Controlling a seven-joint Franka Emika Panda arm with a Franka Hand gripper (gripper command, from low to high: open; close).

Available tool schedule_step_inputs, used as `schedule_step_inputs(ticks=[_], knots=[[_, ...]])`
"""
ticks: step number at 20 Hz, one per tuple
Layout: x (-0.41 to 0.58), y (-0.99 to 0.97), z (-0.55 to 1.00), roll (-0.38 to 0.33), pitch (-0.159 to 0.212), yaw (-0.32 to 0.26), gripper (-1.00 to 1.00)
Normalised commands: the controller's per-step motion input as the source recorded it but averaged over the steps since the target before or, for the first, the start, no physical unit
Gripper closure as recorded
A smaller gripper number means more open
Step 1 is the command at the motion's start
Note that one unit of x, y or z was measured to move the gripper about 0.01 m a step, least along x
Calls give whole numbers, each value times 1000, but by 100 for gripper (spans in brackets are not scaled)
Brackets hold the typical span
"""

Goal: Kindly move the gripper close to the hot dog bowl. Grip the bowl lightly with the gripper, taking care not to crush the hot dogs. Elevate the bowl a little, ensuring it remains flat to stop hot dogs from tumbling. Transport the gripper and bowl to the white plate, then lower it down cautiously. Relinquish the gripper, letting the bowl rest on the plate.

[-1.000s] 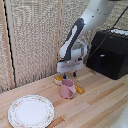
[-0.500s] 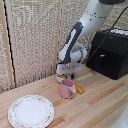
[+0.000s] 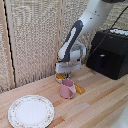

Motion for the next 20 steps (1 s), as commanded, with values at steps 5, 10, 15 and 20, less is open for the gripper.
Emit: schedule_step_inputs(ticks=[5, 10, 15, 20], knots=[[-23, -60, 776, 155, 11, 15, 100], [3, 30, 863, 121, 4, 31, 100], [48, 480, 771, 121, 62, 63, 100], [0, 762, 611, 97, 47, 27, 100]])
